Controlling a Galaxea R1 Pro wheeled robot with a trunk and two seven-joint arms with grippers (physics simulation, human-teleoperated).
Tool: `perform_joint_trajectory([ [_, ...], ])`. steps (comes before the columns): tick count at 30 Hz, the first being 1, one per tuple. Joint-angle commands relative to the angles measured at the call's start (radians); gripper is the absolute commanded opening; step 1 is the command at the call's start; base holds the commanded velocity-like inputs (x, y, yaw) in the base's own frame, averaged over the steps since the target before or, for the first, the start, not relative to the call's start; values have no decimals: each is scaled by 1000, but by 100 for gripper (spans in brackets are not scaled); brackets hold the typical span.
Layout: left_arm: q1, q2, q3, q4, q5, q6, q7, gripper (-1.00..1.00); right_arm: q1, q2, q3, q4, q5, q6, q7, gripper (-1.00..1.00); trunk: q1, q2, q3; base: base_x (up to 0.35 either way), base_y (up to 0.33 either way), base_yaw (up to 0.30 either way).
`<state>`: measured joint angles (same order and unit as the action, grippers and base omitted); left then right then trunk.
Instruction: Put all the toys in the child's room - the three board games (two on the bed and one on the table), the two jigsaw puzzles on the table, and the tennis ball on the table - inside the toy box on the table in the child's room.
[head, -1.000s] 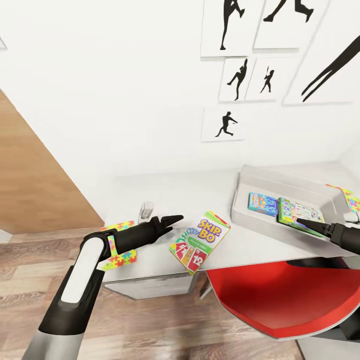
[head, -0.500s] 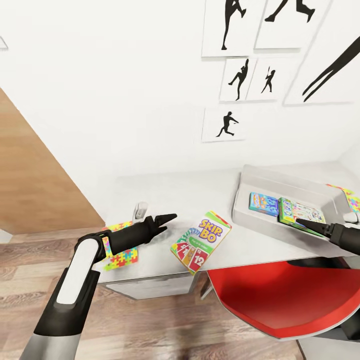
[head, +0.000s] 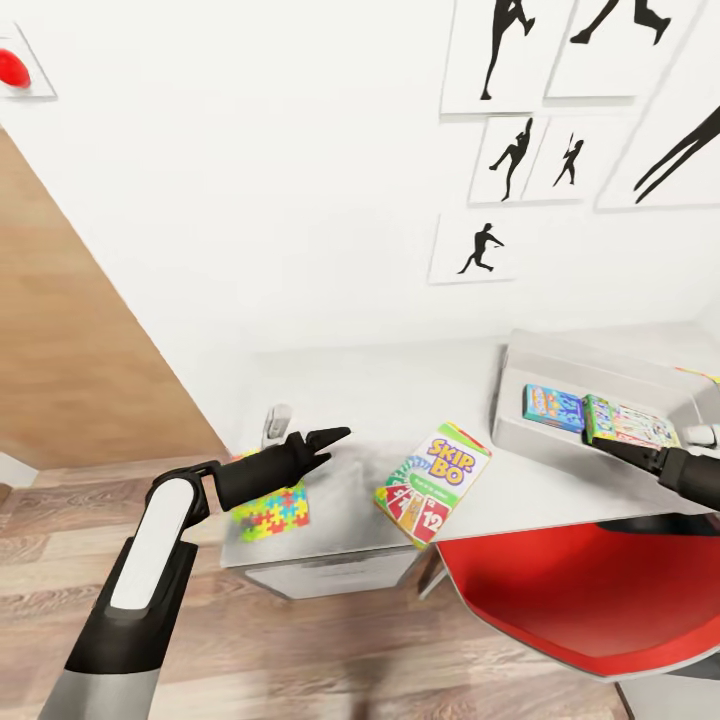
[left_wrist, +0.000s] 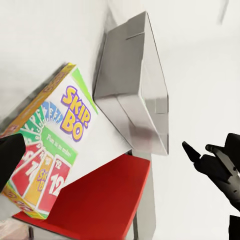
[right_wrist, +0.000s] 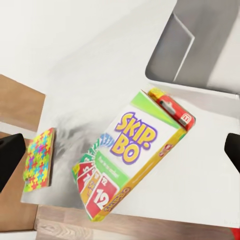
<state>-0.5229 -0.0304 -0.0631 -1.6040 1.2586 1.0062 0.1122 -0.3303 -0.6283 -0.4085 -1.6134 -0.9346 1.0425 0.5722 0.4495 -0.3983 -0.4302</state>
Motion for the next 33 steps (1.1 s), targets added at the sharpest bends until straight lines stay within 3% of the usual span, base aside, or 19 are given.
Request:
perform_joint_trajectory([
  [1, -1, 0, 0, -1, 11, 3, 10, 100, -1, 0, -1, 0, 7, 5, 7, 100, 1, -2, -2, 0, 263, 0],
  [33, 3, 4, 3, 1, 5, 3, 20, 100, -1, 4, 6, 0, 7, 5, 7, 100, 1, -2, -2, 0, 261, 0],
])
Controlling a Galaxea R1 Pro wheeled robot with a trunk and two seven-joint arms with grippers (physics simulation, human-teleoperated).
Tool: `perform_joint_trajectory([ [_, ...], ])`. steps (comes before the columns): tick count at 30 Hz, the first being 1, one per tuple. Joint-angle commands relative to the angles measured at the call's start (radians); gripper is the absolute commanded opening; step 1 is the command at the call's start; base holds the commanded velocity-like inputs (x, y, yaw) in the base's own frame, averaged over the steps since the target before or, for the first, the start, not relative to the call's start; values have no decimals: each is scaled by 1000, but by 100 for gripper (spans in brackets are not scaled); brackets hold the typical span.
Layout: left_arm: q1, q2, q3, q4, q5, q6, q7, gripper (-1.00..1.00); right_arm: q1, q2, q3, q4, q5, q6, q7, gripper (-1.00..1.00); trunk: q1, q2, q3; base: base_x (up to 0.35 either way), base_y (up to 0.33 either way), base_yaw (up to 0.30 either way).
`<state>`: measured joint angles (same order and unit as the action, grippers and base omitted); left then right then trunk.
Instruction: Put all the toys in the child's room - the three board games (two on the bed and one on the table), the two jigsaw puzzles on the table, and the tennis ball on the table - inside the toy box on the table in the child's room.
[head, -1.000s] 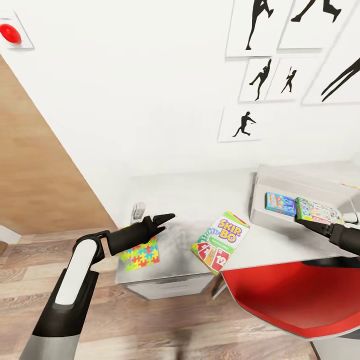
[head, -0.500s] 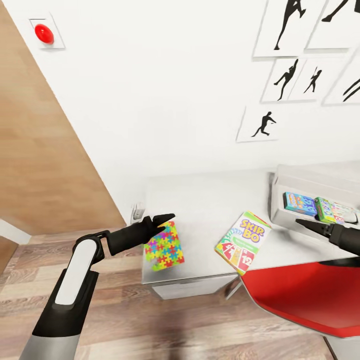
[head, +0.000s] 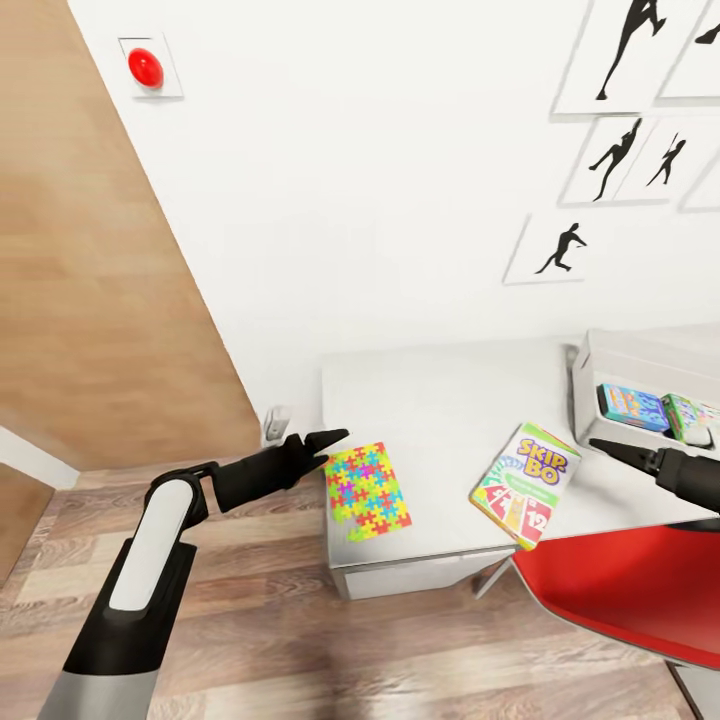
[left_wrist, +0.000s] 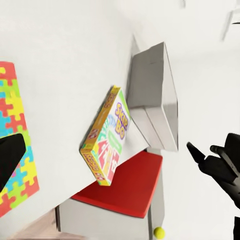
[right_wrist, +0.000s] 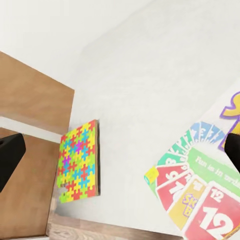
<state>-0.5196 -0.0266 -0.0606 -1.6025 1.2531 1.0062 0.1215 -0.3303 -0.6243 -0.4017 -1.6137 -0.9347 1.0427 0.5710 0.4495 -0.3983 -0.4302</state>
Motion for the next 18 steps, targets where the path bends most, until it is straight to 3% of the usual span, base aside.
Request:
perform_joint_trajectory([
  [1, 1, 4, 1, 0, 9, 3, 12, 100, -1, 0, 0, 0, 7, 5, 8, 100, 1, -2, -2, 0, 92, 0],
  [7, 12, 28, 9, 5, 0, 2, 15, 100, -1, 2, 3, 0, 7, 5, 8, 100, 1, -2, -2, 0, 63, 0],
  [10, 39, 65, 47, 16, -9, 0, 14, 100, -2, 5, 16, 0, 8, 5, 7, 100, 1, -2, -2, 0, 31, 0],
  [11, 39, 65, 47, 16, -9, 0, 14, 100, -2, 5, 16, 0, 8, 5, 7, 100, 1, -2, -2, 0, 24, 0],
  [13, 66, 90, 96, 24, -12, 0, 10, 100, -4, 6, 44, 0, 18, 5, 2, 100, 1, -2, -2, 0, 17, 0],
  [14, 66, 90, 96, 24, -12, 0, 10, 100, -4, 6, 44, 0, 18, 5, 2, 100, 1, -2, -2, 0, 15, 0],
  [16, 102, 109, 160, 30, -14, -1, 7, 100, -7, 7, 83, 1, 38, 5, -12, 100, 1, -2, -2, 0, 11, 0],
  [17, 102, 109, 160, 30, -14, -1, 7, 100, -7, 7, 83, 1, 38, 5, -12, 100, 1, -2, -2, 0, 10, 0],
  [18, 119, 115, 192, 32, -14, -1, 6, 100, -10, 8, 102, 2, 51, 5, -22, 100, 1, -2, -2, 0, 8, 0],
])
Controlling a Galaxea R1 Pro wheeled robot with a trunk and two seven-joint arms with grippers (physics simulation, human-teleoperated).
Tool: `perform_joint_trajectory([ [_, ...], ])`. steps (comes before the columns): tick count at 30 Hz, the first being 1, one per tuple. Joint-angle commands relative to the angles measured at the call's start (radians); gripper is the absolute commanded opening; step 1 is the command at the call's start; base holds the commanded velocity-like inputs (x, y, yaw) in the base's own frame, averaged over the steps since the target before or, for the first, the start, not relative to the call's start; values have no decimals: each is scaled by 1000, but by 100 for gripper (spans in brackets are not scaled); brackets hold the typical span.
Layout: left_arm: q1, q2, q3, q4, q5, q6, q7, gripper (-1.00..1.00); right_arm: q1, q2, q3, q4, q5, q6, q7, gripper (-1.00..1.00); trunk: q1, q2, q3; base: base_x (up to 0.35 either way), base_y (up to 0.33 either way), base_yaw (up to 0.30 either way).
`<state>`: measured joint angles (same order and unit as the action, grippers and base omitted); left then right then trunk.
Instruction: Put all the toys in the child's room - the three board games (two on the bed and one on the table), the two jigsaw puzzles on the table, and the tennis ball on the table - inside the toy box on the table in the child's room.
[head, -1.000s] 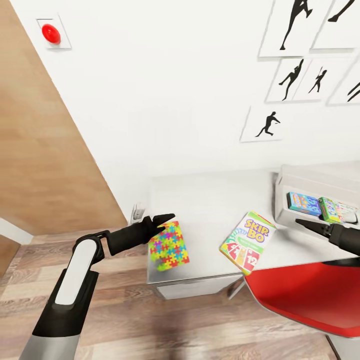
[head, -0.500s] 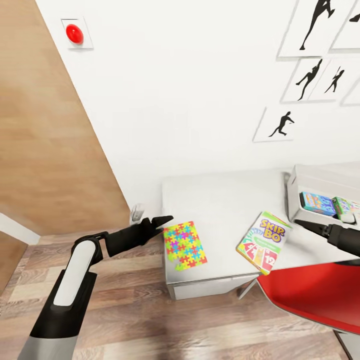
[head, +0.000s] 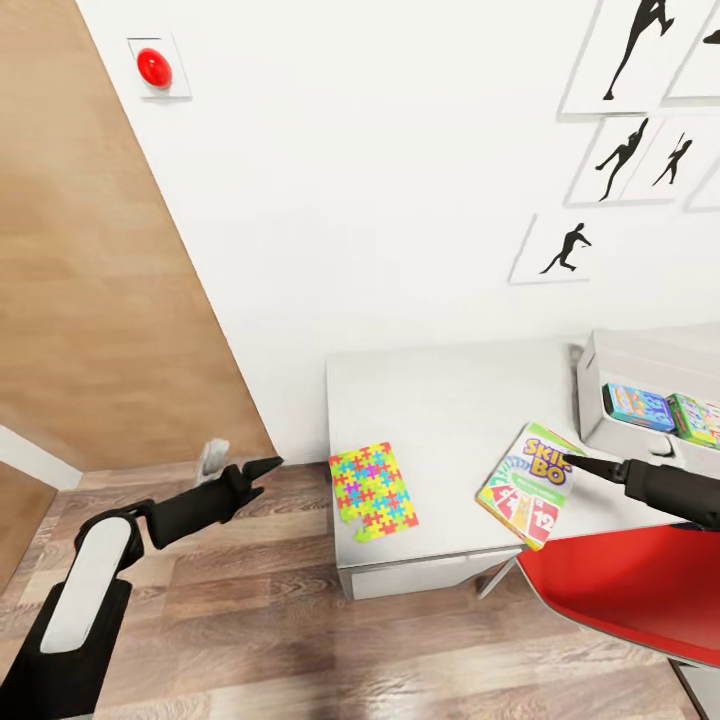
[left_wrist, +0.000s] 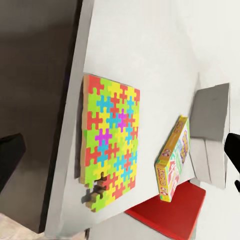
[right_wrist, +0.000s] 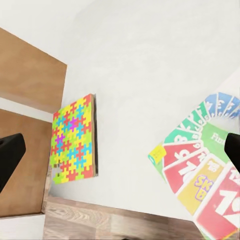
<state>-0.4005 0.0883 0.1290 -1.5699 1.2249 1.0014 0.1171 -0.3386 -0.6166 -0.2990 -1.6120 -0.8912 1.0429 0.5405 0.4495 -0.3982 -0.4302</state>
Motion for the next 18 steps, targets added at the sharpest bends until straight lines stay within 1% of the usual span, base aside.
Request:
perform_joint_trajectory([
  [1, 0, 0, 2, -1, 14, 4, 10, 100, -1, 0, 0, 0, 7, 4, 8, 100, 1, -2, -1, 0, 8, 0],
  [3, 29, 7, 58, 2, 13, 4, 9, 100, -6, 0, 30, 0, 30, 4, -16, 100, 1, -2, -1, 0, 6, 0],
  [4, 29, 7, 58, 2, 13, 4, 9, 100, -6, 0, 30, 0, 30, 4, -16, 100, 1, -2, -1, 0, 5, 0],
  [5, 40, 8, 78, 4, 13, 4, 8, 100, -8, 1, 42, 1, 39, 4, -28, 100, 1, -2, -1, 0, 4, 0],
  [6, 40, 8, 78, 4, 13, 4, 8, 100, -8, 1, 42, 1, 39, 4, -28, 100, 1, -2, -1, 0, 4, 0],
  [8, 57, 9, 106, 6, 12, 4, 7, 100, -14, 1, 59, 1, 51, 4, -48, 100, 1, -2, -1, 0, 3, 0],
  [9, 57, 9, 106, 6, 12, 4, 7, 100, -14, 1, 59, 1, 51, 4, -48, 100, 1, -2, -1, 0, 3, 0],
  [11, 70, 8, 123, 13, 11, 3, 7, 100, -25, 1, 70, 1, 60, 4, -62, 100, 1, -2, -1, 0, 2, 0],
  [15, 86, 5, 129, 27, 9, 3, 6, 100, -38, 1, 77, 1, 66, 4, -72, 100, 1, -2, -1, 0, 1, 0],
  [17, 103, 4, 131, 48, -1, -1, 6, 100, -48, 1, 82, 1, 70, 4, -78, 100, 1, -2, -1, 0, 0, 0],
  [18, 103, 4, 131, 48, -1, -1, 6, 100, -48, 1, 82, 1, 70, 4, -78, 100, 1, -2, -1, 0, 0, 0],
])
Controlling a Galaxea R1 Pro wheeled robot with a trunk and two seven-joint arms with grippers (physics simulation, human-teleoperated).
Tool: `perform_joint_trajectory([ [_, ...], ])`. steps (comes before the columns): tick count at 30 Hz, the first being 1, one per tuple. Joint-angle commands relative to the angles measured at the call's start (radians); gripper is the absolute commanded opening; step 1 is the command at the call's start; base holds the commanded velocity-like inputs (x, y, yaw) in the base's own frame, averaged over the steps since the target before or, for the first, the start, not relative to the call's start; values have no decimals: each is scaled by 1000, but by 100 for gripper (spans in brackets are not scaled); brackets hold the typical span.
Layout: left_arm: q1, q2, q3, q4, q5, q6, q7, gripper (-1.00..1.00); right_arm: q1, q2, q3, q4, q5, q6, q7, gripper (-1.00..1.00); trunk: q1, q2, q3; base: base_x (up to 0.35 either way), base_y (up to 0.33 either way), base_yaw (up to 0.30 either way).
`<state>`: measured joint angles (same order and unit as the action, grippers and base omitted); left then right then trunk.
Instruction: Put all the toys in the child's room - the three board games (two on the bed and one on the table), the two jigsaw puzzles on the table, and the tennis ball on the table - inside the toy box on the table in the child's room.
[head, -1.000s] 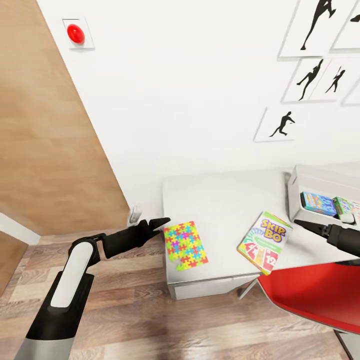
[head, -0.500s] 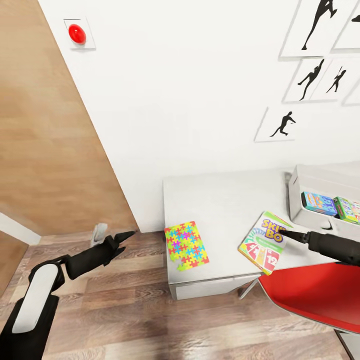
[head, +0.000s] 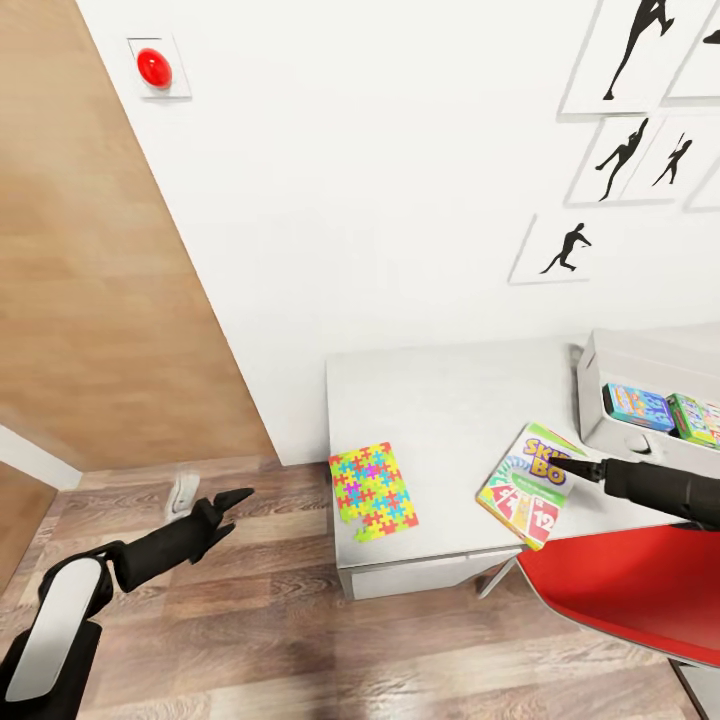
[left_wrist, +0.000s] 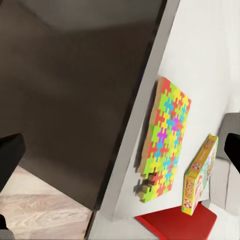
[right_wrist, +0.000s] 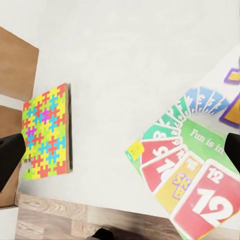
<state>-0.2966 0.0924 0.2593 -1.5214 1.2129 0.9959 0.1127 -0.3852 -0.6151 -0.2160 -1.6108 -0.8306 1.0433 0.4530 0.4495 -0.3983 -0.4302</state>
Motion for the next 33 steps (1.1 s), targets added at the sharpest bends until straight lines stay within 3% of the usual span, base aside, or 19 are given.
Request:
perform_joint_trajectory([
  [1, 6, 0, 2, 9, 5, -1, 10, 100, -4, 0, 1, 0, 10, 4, 8, 100, 1, -2, -2, 0, 0, 0],
  [16, 32, 1, 3, 53, -23, -46, -8, 100, -16, 4, 62, -1, 16, 4, -1, 100, 1, -2, -2, 0, 17, 0],
  [33, 35, -1, -15, 99, -30, -69, -13, 100, -17, 27, 95, -2, 19, 4, -3, 100, 1, -2, -2, 0, 176, 0],
])
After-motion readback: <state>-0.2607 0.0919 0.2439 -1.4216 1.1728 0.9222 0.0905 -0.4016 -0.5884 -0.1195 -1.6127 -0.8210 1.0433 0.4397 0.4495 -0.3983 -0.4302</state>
